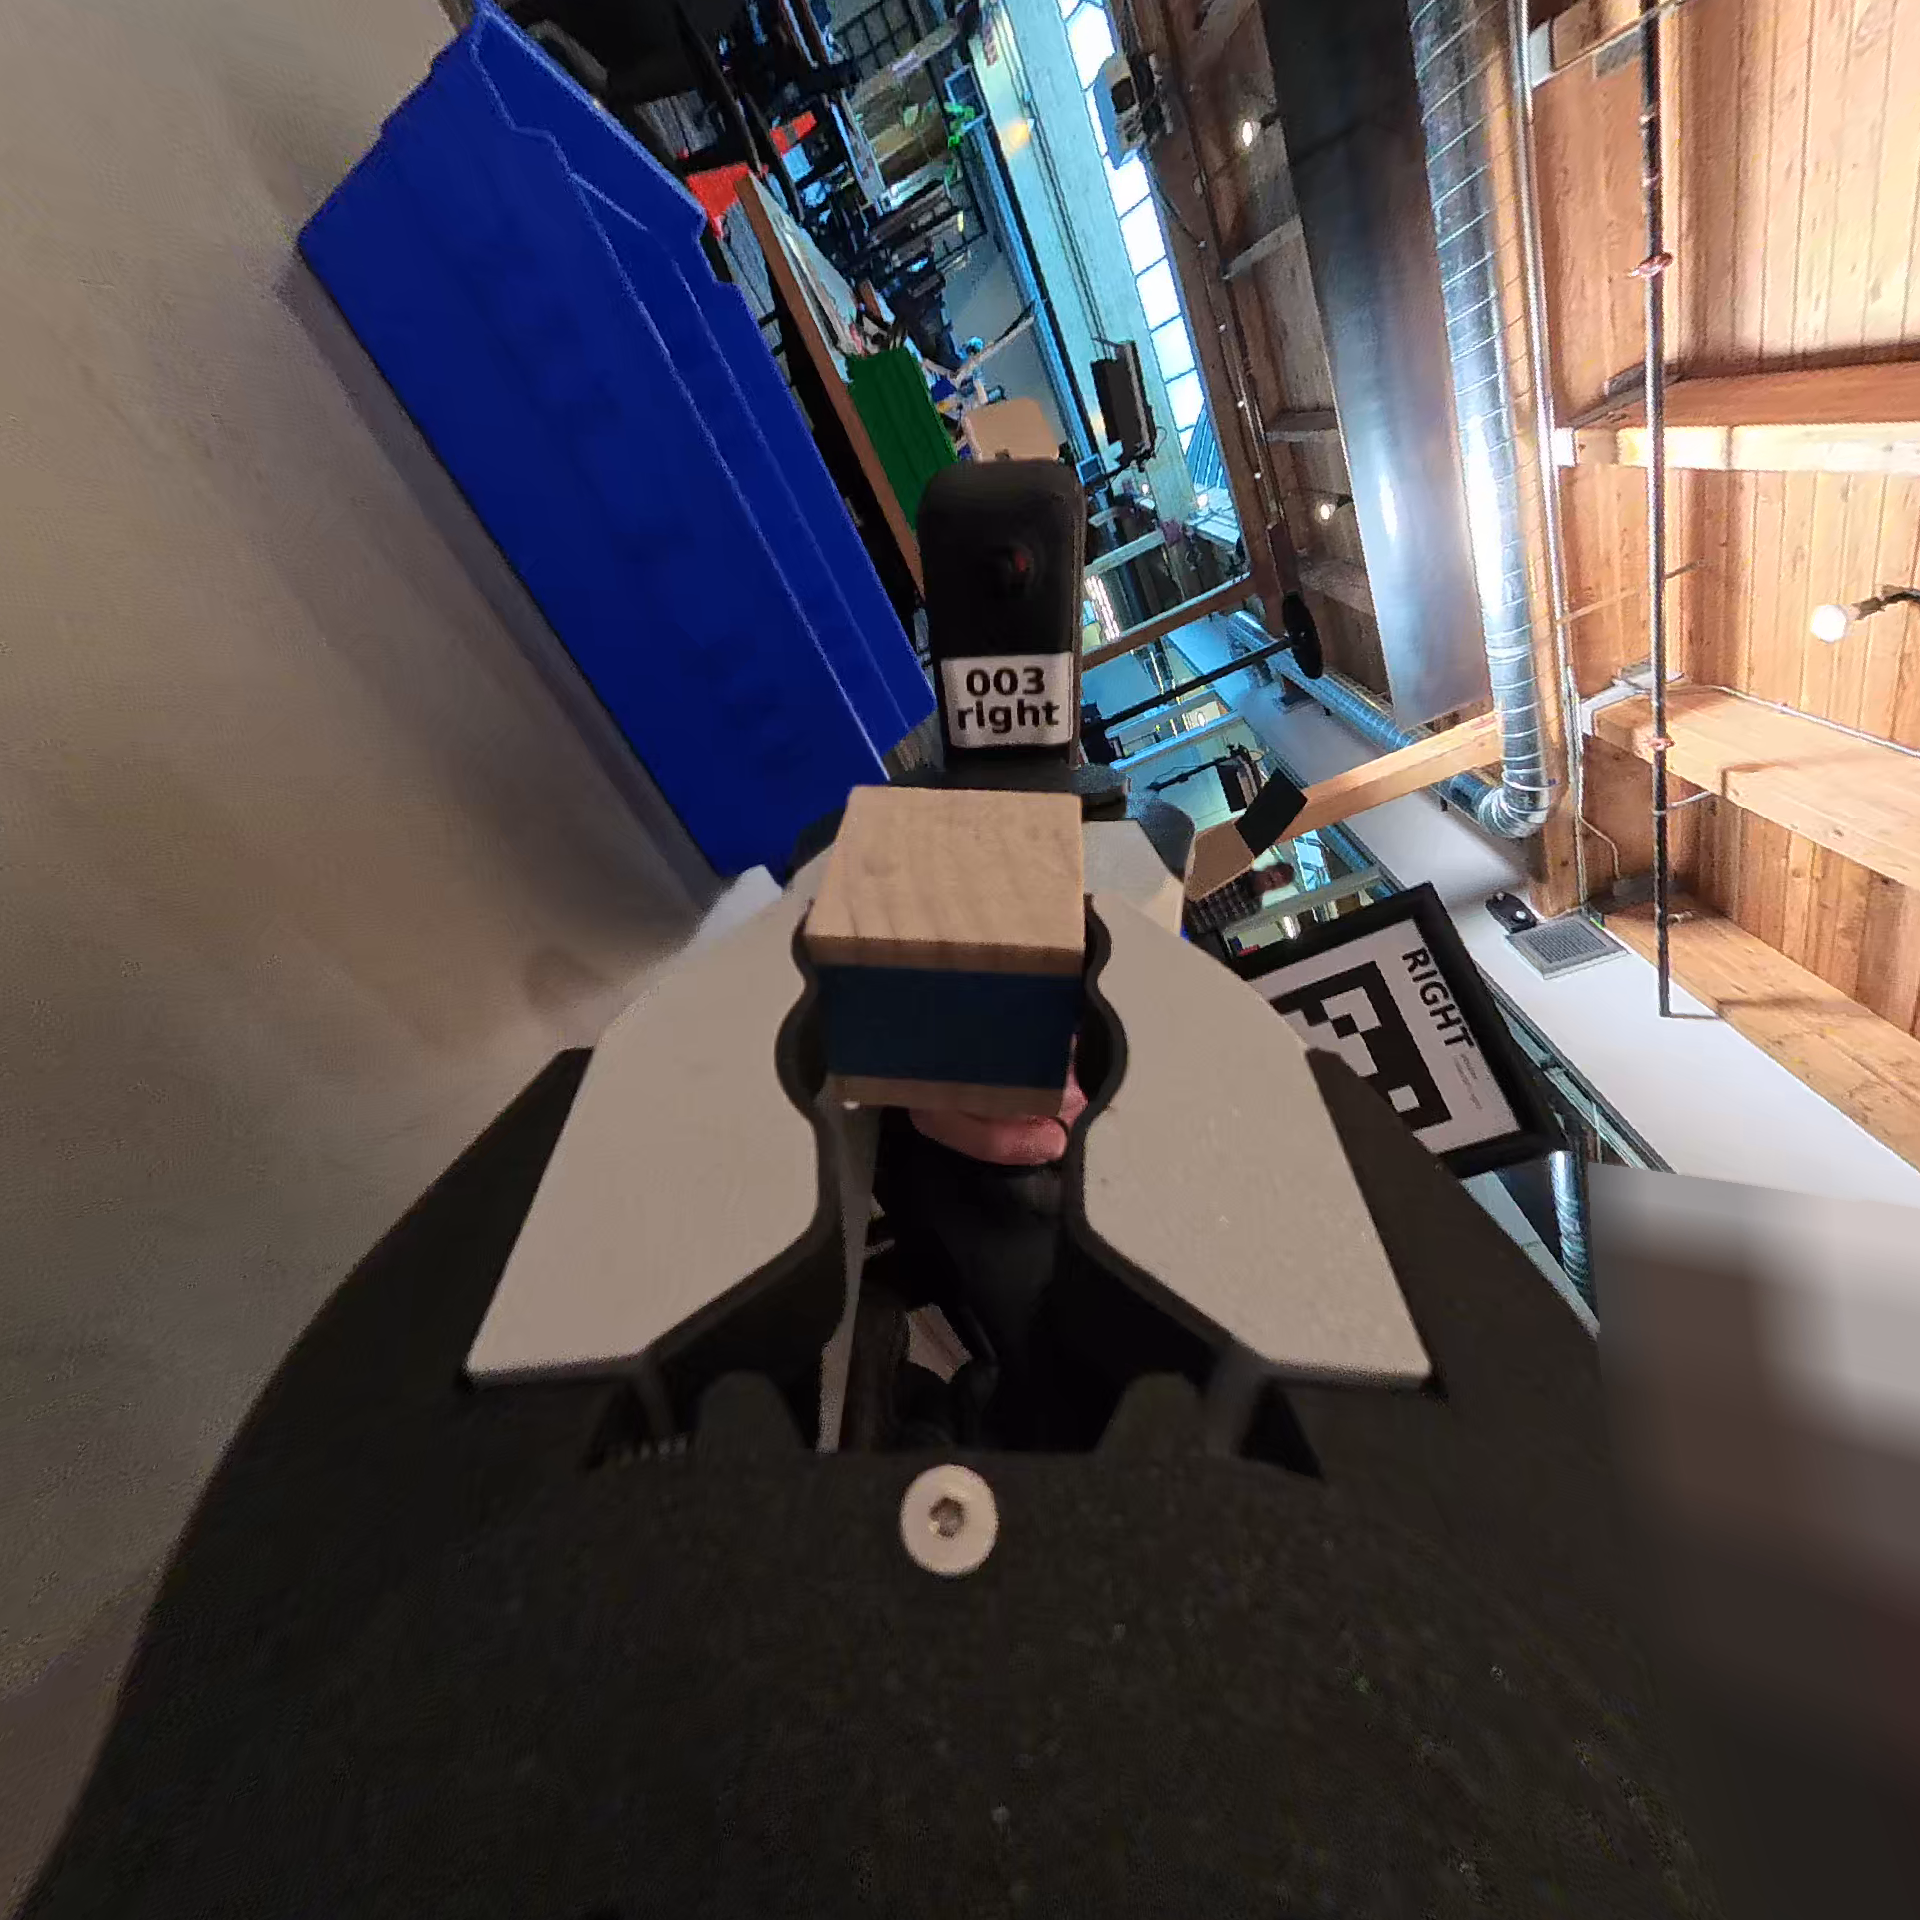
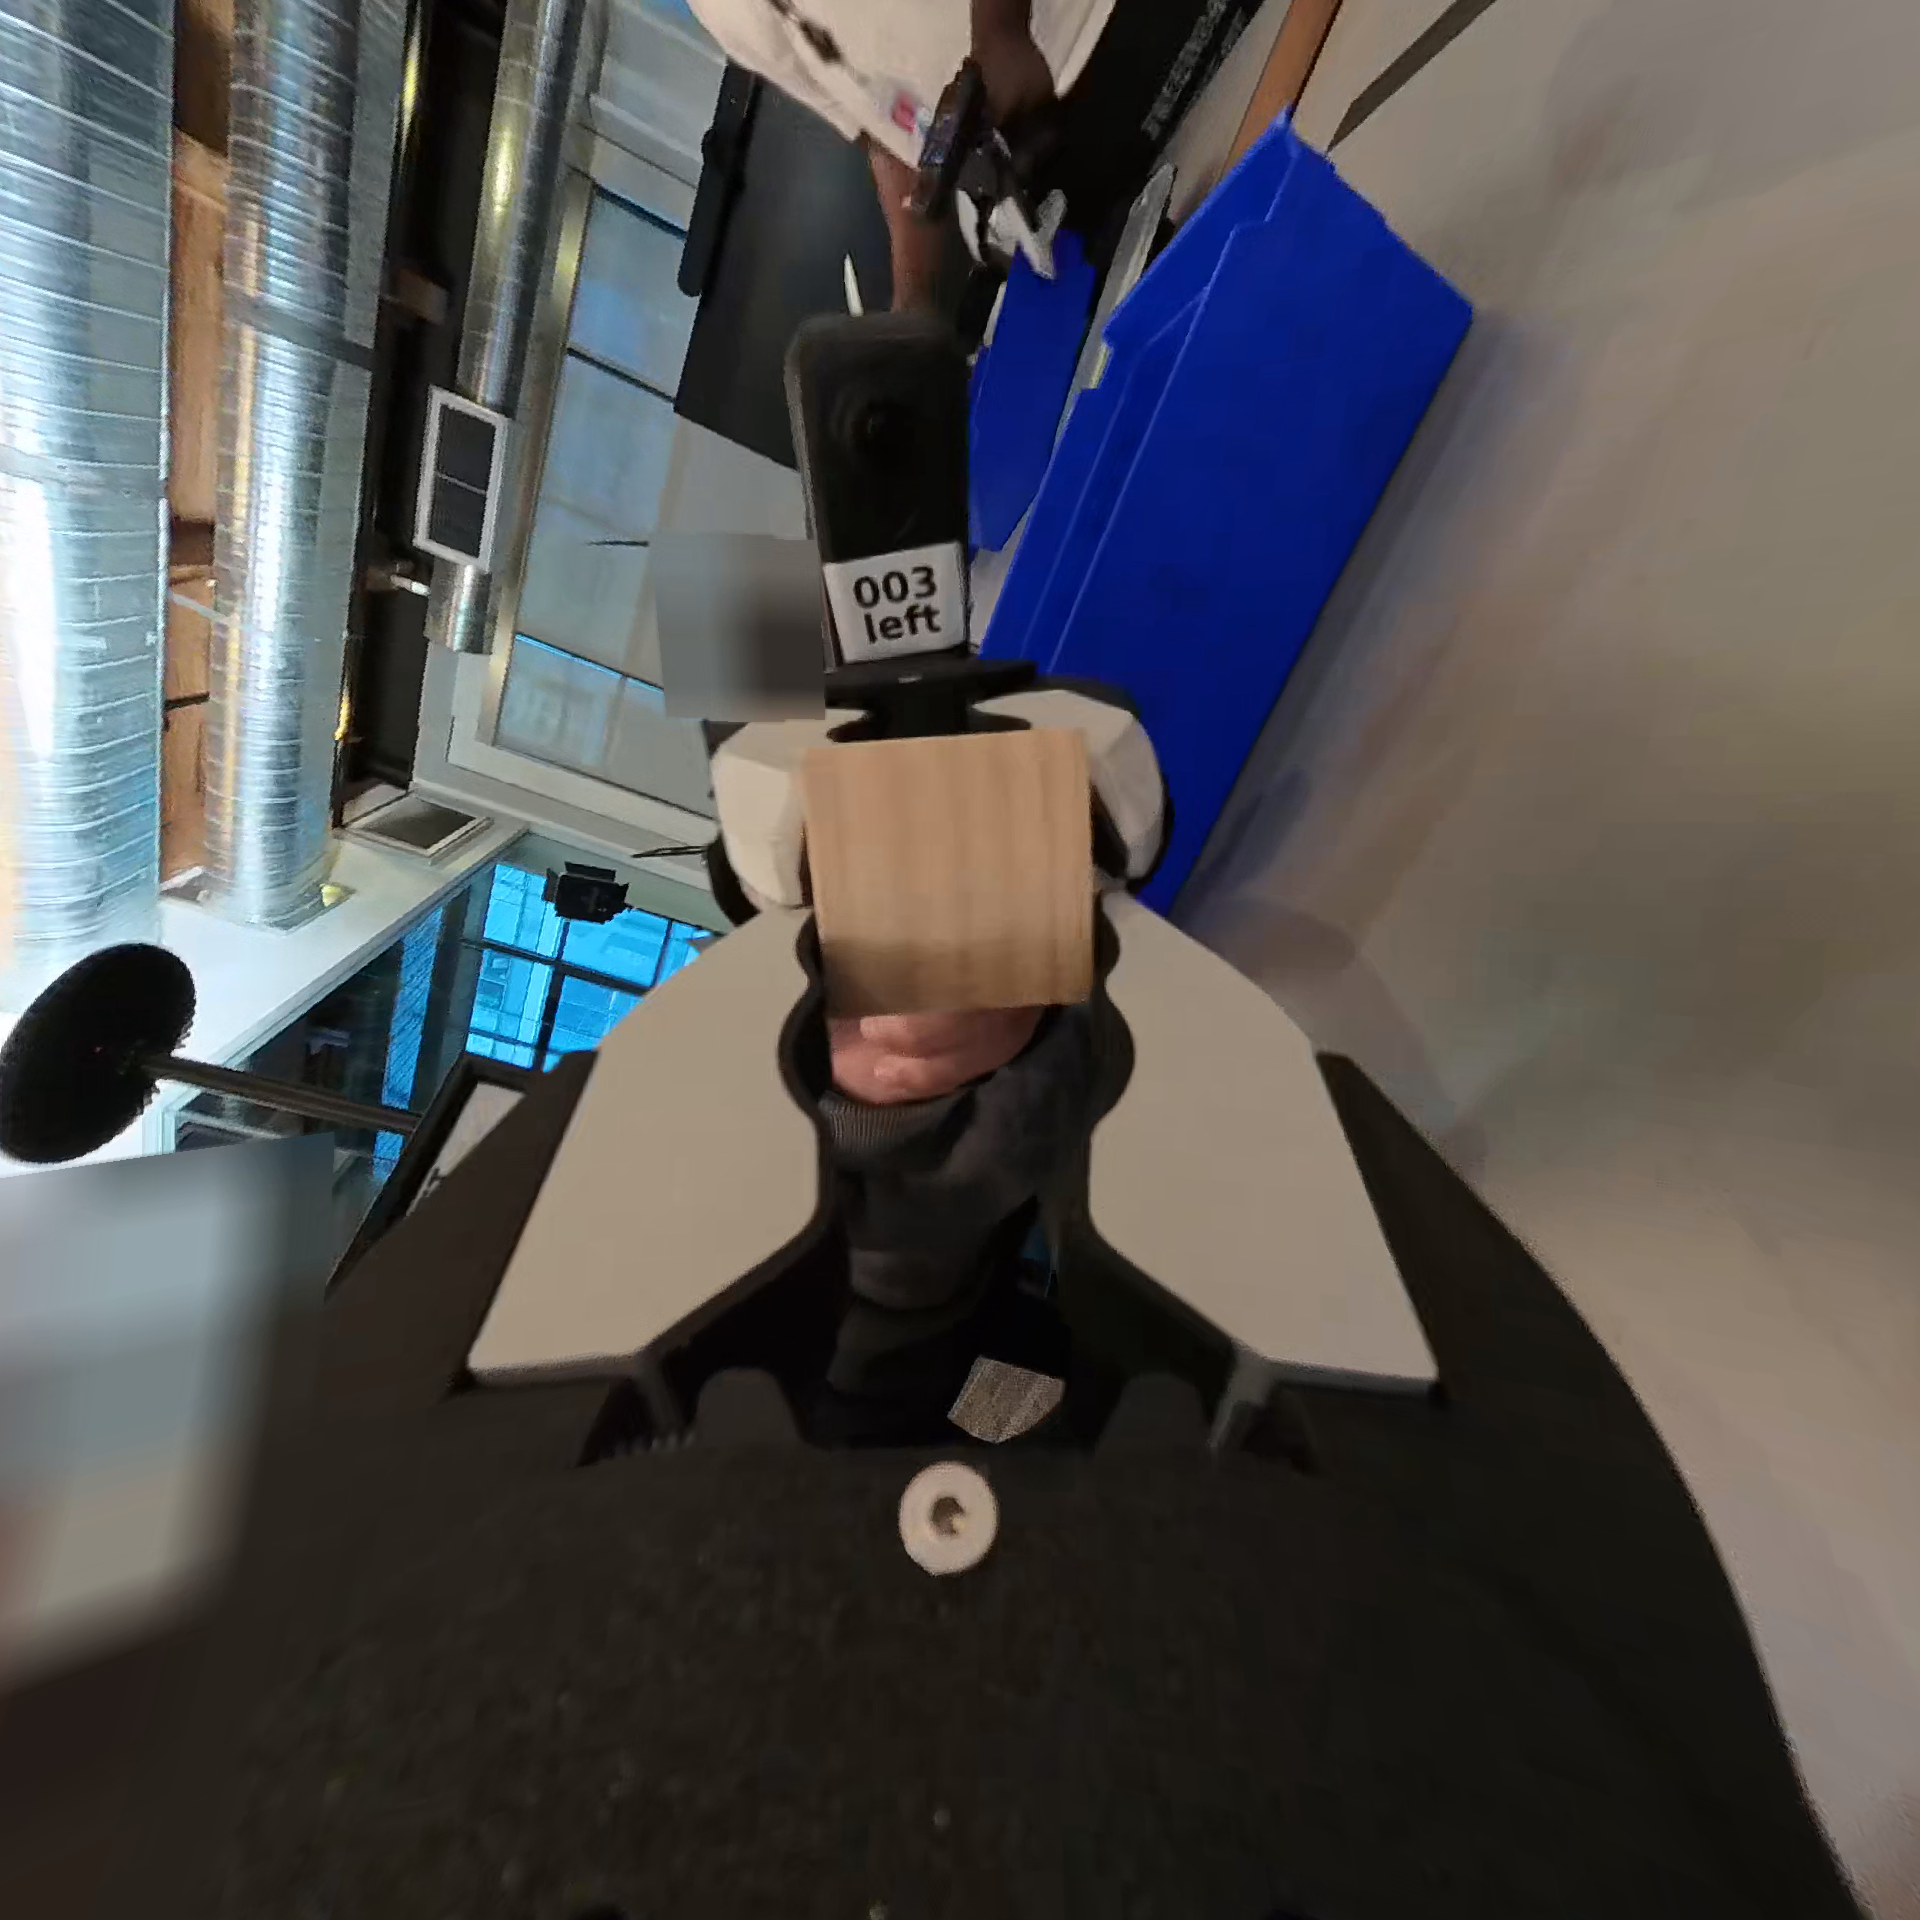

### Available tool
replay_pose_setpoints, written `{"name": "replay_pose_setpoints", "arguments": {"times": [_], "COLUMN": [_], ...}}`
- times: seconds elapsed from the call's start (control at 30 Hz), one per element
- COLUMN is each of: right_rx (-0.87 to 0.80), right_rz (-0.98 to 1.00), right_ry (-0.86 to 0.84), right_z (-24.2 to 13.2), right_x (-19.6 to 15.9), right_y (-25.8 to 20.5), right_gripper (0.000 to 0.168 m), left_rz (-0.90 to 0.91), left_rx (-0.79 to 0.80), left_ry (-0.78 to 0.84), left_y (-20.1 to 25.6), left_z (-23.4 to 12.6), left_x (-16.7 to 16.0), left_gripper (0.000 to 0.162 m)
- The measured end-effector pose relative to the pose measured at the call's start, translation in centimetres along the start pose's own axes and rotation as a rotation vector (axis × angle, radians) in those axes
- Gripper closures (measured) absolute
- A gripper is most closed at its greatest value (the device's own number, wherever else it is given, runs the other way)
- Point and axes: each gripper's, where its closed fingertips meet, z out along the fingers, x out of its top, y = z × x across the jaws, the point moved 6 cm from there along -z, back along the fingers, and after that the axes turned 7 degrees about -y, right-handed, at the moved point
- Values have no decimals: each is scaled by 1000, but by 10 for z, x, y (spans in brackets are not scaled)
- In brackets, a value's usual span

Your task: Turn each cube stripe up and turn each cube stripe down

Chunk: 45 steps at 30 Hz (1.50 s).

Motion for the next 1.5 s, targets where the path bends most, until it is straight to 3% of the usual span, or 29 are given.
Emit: {"name": "replay_pose_setpoints", "arguments": {"times": [0.1, 0.2, 0.3, 0.43, 0.6, 0.67, 0.77, 0.87, 0.97, 1.17, 1.5], "right_rx": [-11, 5, 13, -3, -36, -169, -507, -998, -1284, -1474, -1525], "right_rz": [-20, -33, -54, -91, -174, -273, -396, -352, -222, 5, 138], "right_ry": [16, 31, 31, 45, 144, 188, 285, 210, 40, -214, -346], "right_z": [0, -2, -7, -17, -53, -90, -168, -244, -290, -317, -313], "right_x": [0, 0, -1, -7, -2, 13, 38, 44, 31, 1, -12], "right_y": [2, 0, -5, -5, -11, -24, -37, -16, 20, 86, 117], "right_gripper": [123, 122, 123, 123, 123, 123, 123, 123, 122, 122, 122], "left_rz": [-32, -42, 41, 134, 167, 201, 266, 308, 314, 289, 279], "left_rx": [-19, -106, 3, 111, 120, 102, 130, 161, 134, 112, 121], "left_ry": [13, 74, 122, 170, 116, 64, -23, -75, -108, -143, -190], "left_y": [-1, 9, 11, 3, -3, 3, 10, 14, 20, 19, 16], "left_z": [0, -11, -34, -50, -40, -32, -22, -16, -12, -9, -1], "left_x": [0, 4, -5, -53, -99, -102, -108, -114, -118, -122, -128], "left_gripper": [117, 91, 87, 81, 88, 90, 93, 96, 96, 96, 96]}}
